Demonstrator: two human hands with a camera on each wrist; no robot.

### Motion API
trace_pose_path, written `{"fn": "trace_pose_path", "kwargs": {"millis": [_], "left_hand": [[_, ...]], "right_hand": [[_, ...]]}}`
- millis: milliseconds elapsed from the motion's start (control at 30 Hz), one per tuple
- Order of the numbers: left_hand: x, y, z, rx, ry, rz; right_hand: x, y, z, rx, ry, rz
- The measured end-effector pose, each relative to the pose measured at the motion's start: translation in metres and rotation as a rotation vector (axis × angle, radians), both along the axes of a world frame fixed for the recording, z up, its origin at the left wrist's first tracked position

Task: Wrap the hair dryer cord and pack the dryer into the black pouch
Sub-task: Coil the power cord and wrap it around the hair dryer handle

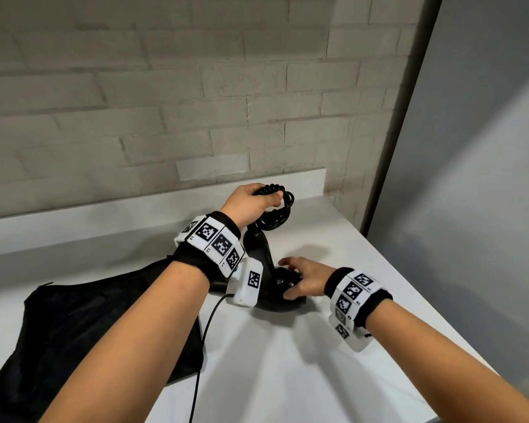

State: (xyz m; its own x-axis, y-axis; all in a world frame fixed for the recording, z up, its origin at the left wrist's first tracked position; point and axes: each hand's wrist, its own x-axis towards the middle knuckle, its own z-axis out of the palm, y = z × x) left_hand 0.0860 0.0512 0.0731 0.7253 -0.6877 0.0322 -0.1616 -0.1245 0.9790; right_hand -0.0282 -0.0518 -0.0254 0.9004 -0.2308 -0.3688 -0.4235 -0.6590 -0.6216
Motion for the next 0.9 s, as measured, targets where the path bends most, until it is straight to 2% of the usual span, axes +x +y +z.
{"fn": "trace_pose_path", "kwargs": {"millis": [67, 300, 567, 733, 900], "left_hand": [[-0.001, -0.001, -0.001, -0.014, 0.01, 0.02], [-0.008, 0.001, 0.003, -0.087, 0.119, 0.038], [-0.022, 0.004, 0.01, -0.138, 0.168, -0.031], [-0.028, 0.006, 0.01, -0.174, 0.176, -0.035], [-0.031, 0.012, 0.011, -0.198, 0.118, -0.005]], "right_hand": [[0.007, 0.002, -0.006, -0.103, 0.023, 0.033], [0.022, 0.01, -0.006, -0.102, 0.041, 0.089], [0.022, 0.006, 0.004, 0.065, 0.14, -0.002], [0.022, 0.01, -0.006, 0.142, 0.154, 0.001], [0.021, 0.008, -0.012, 0.104, 0.102, -0.024]]}}
